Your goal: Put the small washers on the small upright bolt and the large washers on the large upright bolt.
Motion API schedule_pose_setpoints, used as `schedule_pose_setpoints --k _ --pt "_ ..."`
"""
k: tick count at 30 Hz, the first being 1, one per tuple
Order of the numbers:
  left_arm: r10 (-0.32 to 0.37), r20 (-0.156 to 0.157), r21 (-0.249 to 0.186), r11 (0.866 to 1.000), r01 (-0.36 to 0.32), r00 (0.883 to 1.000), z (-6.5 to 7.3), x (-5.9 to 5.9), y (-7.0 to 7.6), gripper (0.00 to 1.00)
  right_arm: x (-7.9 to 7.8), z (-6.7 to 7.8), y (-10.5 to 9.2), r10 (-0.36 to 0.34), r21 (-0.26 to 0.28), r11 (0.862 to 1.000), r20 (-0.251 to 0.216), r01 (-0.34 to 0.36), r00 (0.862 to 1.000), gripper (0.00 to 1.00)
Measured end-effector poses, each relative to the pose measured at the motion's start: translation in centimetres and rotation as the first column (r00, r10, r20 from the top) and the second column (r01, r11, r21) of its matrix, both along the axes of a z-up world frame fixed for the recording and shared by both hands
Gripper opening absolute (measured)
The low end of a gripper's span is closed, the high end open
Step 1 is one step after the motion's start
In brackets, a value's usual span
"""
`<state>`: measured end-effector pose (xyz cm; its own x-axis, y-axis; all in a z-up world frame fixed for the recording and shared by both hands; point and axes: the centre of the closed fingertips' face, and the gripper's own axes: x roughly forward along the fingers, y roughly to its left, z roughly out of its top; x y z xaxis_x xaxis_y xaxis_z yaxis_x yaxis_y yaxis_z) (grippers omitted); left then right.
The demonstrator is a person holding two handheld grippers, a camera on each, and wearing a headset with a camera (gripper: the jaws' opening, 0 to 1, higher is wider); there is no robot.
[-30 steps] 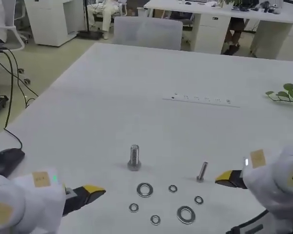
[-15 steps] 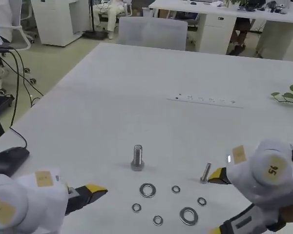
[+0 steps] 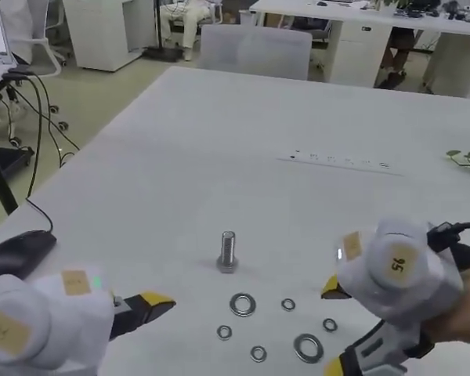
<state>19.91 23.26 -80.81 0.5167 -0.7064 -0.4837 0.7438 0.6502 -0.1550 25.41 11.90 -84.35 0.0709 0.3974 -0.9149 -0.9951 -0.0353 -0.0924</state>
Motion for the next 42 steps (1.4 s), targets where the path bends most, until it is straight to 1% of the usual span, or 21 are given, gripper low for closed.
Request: schedule_pose_setpoints --k 5,8,11,16,19,23,27,31,36,42 --pt "0.007 0.008 -0.001 1.000 -0.007 1.000 0.1 0.1 0.1 0.90 0.0 -0.7 0.0 0.018 -0.034 0.999 -0.018 -0.019 1.000 0.58" --pt "0.013 0.014 -0.002 1.000 -0.013 1.000 0.2 0.3 0.2 0.90 0.1 -1.1 0.2 0.024 -0.050 0.998 -0.027 -0.025 0.999 0.52" --pt "0.021 0.019 -0.004 1.000 -0.021 1.000 0.2 0.3 0.3 0.90 0.2 -1.4 0.5 0.029 -0.057 0.998 -0.035 -0.031 0.999 0.50" --pt "0.033 0.026 -0.009 0.999 -0.033 0.999 0.4 0.5 0.4 0.89 0.1 -2.1 0.6 0.042 -0.085 0.995 -0.049 -0.046 0.998 0.44" --pt "0.038 0.031 -0.011 0.999 -0.038 0.999 0.5 0.6 0.4 0.89 0.1 -2.3 0.7 0.048 -0.098 0.994 -0.055 -0.053 0.997 0.43" --pt "0.046 0.038 -0.011 0.999 -0.045 0.998 0.6 0.7 0.5 0.89 0.1 -2.9 0.5 0.053 -0.128 0.990 -0.067 -0.061 0.996 0.39" --pt "0.058 0.046 -0.013 0.998 -0.058 0.997 0.7 0.8 0.6 0.88 0.0 -3.2 0.5 0.054 -0.146 0.987 -0.075 -0.064 0.996 0.37" --pt "0.065 0.055 -0.012 0.998 -0.065 0.996 0.8 0.9 0.7 0.88 0.1 -3.6 0.2 0.058 -0.178 0.982 -0.071 -0.070 0.996 0.35" --pt "0.071 0.062 -0.014 0.997 -0.070 0.996 0.9 1.0 0.8 0.88 0.2 -3.6 0.1 0.043 -0.181 0.982 -0.082 -0.057 0.996 0.34" --pt "0.076 0.070 -0.021 0.997 -0.074 0.995 1.0 1.1 0.8 0.87 0.2 -3.6 0.2 0.042 -0.197 0.979 -0.080 -0.057 0.996 0.33"
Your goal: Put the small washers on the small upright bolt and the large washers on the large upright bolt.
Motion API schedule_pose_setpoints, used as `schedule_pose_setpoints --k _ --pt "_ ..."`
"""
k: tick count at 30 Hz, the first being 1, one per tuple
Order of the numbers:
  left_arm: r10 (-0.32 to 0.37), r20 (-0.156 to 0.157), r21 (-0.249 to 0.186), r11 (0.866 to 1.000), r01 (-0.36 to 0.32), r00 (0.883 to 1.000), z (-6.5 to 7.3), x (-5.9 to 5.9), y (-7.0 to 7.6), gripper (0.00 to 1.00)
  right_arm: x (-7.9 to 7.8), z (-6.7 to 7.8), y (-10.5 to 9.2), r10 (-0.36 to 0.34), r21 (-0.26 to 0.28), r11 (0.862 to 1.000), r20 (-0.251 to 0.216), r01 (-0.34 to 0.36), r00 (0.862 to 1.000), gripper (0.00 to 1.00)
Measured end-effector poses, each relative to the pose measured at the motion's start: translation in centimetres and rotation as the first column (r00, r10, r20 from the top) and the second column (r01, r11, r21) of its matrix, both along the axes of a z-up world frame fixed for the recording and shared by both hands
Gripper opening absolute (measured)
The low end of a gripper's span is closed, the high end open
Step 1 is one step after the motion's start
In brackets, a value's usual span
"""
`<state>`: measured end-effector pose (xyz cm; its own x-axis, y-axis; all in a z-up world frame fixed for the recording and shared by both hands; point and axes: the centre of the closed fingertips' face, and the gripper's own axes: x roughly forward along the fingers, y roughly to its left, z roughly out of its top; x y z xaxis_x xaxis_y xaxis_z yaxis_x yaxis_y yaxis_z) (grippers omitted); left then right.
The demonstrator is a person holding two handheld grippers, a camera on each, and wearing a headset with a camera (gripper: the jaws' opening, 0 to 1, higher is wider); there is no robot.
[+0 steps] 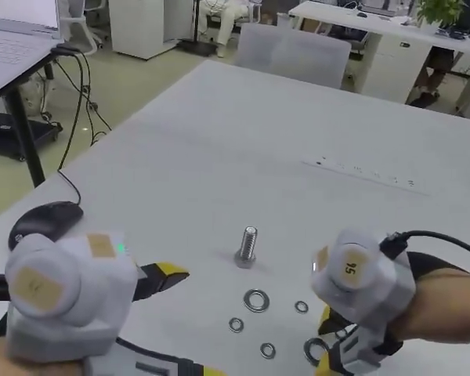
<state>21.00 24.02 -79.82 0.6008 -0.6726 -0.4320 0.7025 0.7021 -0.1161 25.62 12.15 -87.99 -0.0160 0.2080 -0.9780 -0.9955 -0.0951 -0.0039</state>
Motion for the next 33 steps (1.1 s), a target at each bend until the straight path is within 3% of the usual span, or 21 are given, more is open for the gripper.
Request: schedule_pose_setpoints --k 8,20,33 --pt "0.003 0.007 0.003 1.000 -0.003 1.000 0.0 0.0 0.1 0.86 -0.4 -0.1 0.1 0.011 -0.025 1.000 0.005 -0.011 1.000 0.25" --pt "0.010 0.010 0.005 1.000 -0.010 1.000 0.0 0.0 0.3 0.85 -0.5 -0.2 0.2 0.001 -0.068 0.998 0.005 -0.001 1.000 0.24" --pt "0.037 0.050 0.076 0.996 -0.041 0.998 -0.1 0.5 1.2 0.83 -0.7 -0.2 0.3 0.006 -0.097 0.995 0.037 -0.002 0.999 0.23"
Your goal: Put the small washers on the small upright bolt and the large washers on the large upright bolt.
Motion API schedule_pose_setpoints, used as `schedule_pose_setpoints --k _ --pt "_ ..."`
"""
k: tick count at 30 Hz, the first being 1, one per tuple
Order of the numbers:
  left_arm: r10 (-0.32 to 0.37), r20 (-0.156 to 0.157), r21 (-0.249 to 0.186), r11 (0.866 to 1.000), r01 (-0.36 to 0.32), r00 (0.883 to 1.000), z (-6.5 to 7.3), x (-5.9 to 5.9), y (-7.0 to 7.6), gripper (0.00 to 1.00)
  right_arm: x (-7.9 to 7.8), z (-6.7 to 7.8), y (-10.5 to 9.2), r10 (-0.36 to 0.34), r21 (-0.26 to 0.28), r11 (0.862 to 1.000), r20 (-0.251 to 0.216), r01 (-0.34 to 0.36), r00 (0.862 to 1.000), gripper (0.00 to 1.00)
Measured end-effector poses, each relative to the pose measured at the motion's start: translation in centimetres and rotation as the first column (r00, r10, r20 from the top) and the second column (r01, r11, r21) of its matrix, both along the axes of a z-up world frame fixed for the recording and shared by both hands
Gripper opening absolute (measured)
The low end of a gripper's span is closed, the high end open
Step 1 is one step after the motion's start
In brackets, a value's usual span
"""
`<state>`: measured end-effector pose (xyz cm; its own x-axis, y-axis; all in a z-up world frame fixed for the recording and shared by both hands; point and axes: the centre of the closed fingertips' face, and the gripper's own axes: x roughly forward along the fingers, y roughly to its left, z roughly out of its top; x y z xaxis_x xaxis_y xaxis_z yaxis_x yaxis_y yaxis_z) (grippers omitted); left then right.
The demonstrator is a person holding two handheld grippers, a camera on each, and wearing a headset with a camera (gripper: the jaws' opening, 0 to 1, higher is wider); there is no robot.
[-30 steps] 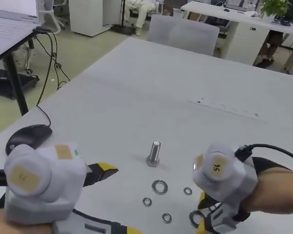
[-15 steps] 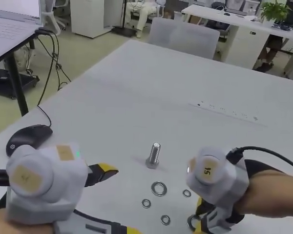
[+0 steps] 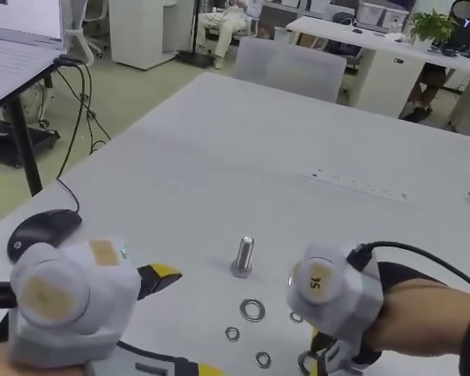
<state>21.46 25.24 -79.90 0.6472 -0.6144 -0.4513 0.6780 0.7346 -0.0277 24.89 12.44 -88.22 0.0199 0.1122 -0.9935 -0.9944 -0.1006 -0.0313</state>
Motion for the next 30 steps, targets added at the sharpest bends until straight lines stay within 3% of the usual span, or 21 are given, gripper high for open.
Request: schedule_pose_setpoints --k 9,13,19,30 --pt "0.042 0.061 0.056 0.997 -0.046 0.997 0.2 1.0 1.2 0.82 0.2 0.1 -0.1 -0.022 0.003 1.000 -0.001 0.022 1.000 0.23" --pt "0.084 0.114 0.092 0.991 -0.094 0.990 0.4 1.9 2.2 0.84 0.2 0.1 -0.2 -0.039 0.011 0.999 -0.007 0.039 0.999 0.23" --pt "0.118 0.151 0.094 0.987 -0.133 0.981 0.5 2.7 2.8 0.84 0.3 0.1 -0.3 -0.046 0.020 0.999 -0.007 0.046 0.999 0.23" --pt "0.109 0.160 0.088 0.988 -0.125 0.981 0.6 2.9 2.5 0.83 0.2 0.6 -0.6 -0.049 0.008 0.999 -0.004 0.049 0.999 0.23"
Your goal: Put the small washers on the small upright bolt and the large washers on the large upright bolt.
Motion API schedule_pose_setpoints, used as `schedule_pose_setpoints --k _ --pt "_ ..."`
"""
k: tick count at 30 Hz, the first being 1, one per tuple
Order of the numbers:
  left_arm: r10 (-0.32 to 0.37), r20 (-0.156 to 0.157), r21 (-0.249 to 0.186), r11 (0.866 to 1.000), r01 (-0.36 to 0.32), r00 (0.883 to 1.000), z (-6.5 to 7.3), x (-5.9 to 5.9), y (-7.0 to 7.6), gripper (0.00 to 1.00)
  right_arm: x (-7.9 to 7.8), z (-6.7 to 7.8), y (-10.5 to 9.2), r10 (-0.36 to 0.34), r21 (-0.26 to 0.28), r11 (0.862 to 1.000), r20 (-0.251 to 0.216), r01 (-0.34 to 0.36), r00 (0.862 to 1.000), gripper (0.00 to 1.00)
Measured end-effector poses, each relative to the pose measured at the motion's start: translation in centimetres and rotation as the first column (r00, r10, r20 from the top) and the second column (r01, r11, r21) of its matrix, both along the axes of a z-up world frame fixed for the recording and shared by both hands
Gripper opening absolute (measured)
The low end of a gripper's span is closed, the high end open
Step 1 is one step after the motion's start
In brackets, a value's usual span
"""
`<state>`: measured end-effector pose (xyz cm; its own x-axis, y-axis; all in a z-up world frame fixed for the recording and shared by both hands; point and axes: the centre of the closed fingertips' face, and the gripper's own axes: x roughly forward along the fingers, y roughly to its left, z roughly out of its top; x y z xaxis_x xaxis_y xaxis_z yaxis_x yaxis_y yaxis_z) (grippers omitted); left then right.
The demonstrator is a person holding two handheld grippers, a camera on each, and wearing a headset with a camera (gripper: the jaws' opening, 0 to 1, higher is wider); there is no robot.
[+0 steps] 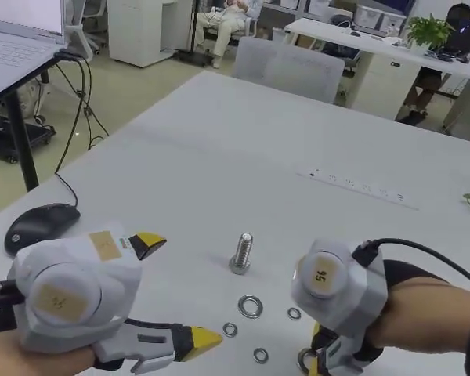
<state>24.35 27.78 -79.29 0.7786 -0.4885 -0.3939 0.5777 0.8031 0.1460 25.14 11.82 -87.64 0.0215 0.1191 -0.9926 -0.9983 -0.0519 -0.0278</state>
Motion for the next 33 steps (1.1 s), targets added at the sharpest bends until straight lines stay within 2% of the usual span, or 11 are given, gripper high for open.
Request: schedule_pose_setpoints --k 6,11,21,24,28,33 --pt "0.001 0.003 -0.011 1.000 -0.001 1.000 0.0 0.1 -0.1 0.83 0.3 1.7 0.6 0.000 0.018 1.000 0.010 0.000 1.000 0.23" --pt "0.003 0.003 -0.016 1.000 -0.003 1.000 0.1 0.1 0.0 0.83 1.0 4.3 2.2 0.000 0.071 0.997 0.020 -0.001 1.000 0.23" --pt "-0.001 0.001 -0.014 1.000 0.001 1.000 -0.1 0.2 0.0 0.82 4.4 9.1 4.8 0.032 0.121 0.992 0.120 -0.047 0.992 0.23" --pt "-0.001 0.000 -0.013 1.000 0.001 1.000 -0.2 0.2 0.0 0.82 5.3 10.2 6.0 0.038 0.137 0.989 0.134 -0.057 0.990 0.23" --pt "-0.001 -0.002 -0.011 1.000 0.001 1.000 -0.3 0.3 0.0 0.82 6.4 10.9 7.6 0.068 0.141 0.986 0.155 -0.090 0.986 0.23" --pt "0.005 -0.004 -0.011 1.000 -0.005 1.000 -0.4 0.5 0.1 0.81 7.4 11.0 9.3 0.104 0.134 0.983 0.155 -0.125 0.982 0.23"
